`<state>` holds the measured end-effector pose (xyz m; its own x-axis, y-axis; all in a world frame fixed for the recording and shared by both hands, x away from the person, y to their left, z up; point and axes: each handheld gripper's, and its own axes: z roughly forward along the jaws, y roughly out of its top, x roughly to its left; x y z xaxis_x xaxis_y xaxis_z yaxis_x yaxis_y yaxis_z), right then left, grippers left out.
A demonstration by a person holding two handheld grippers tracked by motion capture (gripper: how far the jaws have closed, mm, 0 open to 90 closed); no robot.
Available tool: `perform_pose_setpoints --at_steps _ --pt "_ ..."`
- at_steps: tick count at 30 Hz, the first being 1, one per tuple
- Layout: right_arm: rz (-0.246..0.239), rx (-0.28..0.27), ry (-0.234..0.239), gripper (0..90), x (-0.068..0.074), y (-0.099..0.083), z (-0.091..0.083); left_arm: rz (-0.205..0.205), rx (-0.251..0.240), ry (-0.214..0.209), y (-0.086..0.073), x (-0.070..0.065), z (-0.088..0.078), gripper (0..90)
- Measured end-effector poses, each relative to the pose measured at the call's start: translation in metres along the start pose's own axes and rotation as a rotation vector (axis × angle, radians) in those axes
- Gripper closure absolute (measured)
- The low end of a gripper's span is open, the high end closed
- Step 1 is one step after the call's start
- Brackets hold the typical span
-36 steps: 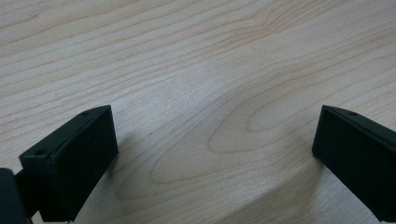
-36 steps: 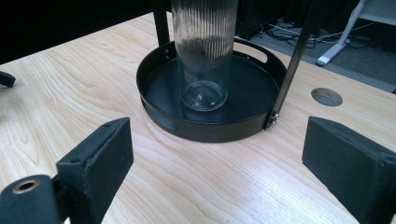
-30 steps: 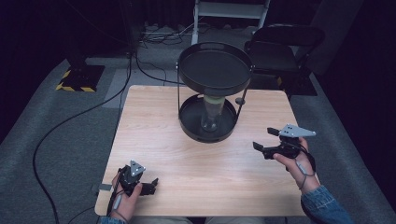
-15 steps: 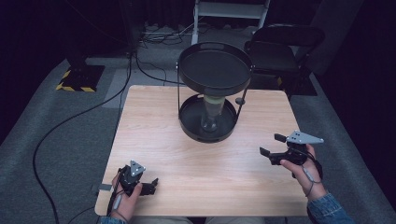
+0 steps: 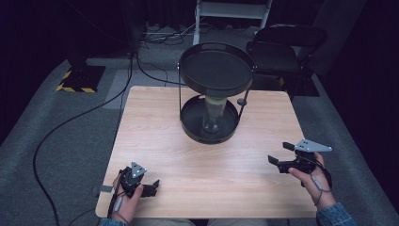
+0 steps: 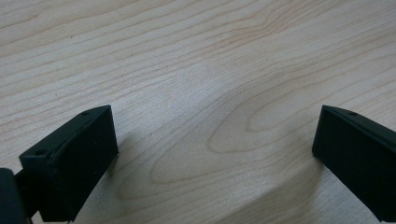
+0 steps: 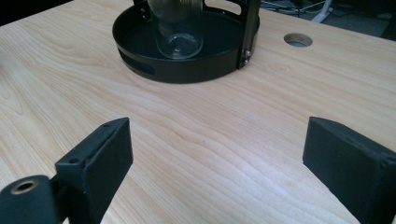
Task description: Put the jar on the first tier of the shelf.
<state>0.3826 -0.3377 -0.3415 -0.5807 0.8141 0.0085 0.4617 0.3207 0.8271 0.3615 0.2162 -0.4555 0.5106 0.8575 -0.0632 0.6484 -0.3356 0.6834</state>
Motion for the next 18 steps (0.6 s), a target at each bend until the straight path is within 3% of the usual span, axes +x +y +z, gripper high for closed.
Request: perform_pose_setpoints --at_steps 10,18 --pt "0.03 0.016 -0.018 8.4 -0.007 -0.018 -0.008 -0.001 0.0 0.0 0.0 0.0 0.0 0.0" --pt "0.015 0.043 -0.035 8.4 -0.011 -0.03 -0.013 0.001 0.0 0.0 0.0 0.0 0.0 0.0"
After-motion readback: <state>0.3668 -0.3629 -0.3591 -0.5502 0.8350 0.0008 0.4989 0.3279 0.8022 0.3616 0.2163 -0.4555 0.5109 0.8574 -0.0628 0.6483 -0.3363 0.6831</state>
